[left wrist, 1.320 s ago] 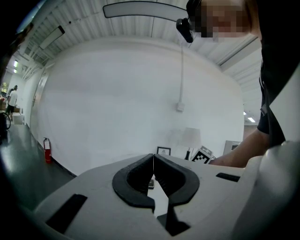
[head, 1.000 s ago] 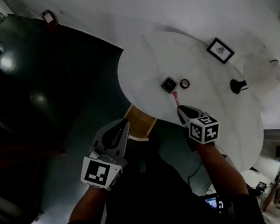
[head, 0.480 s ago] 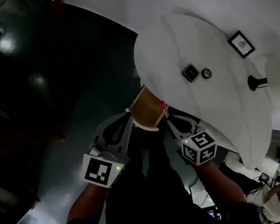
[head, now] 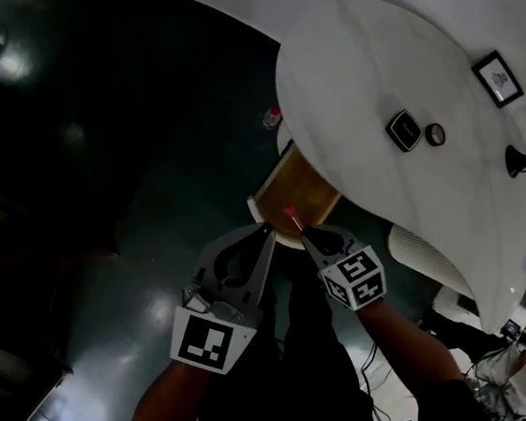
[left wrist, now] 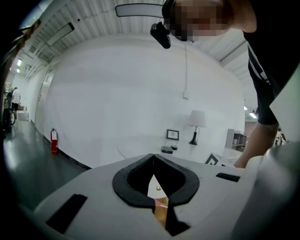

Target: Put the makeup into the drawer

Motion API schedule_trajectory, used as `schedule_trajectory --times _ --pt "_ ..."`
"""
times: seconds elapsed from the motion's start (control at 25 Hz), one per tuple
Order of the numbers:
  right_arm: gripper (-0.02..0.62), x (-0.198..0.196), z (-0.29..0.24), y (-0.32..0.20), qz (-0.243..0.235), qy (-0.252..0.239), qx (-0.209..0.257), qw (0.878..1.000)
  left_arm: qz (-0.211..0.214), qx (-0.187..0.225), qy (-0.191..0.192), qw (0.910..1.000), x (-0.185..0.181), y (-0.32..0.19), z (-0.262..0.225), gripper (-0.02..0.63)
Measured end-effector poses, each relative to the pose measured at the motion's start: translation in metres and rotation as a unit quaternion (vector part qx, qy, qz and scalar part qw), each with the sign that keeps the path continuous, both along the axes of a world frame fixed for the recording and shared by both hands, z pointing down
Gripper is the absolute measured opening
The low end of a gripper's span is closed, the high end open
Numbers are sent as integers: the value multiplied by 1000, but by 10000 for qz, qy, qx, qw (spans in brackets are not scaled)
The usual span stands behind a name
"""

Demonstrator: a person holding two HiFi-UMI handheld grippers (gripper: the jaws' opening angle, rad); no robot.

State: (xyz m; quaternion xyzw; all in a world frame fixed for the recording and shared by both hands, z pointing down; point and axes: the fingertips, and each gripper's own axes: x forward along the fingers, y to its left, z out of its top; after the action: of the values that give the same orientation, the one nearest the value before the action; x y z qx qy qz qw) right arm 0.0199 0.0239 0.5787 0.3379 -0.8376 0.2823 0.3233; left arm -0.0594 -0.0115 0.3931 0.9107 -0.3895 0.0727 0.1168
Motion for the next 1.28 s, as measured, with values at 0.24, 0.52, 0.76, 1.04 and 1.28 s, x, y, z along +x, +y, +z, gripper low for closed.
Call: schedule_trajectory --times 0.24,0.52,0.76,1.04,1.28 --pt "48 5 88 -8 -141 227 -403 9988 113 -276 -338 9990 -4 -7 72 11" --pt "48 0 150 -22 -495 389 -627 9960 -22 -672 -253 9974 -11 -13 135 11" --pt "48 -8 211 -22 -1016 618 -1006 9878 -135 -898 -280 9955 -14 -8 168 11" --pt "48 -16 255 -23 -1319 863 -1474 9764 -96 -1037 -322 9940 -13 -7 194 11" --pt "48 -13 283 -18 -1596 1177 -1769 9640 -262 -1147 -157 9929 -15 -12 201 11"
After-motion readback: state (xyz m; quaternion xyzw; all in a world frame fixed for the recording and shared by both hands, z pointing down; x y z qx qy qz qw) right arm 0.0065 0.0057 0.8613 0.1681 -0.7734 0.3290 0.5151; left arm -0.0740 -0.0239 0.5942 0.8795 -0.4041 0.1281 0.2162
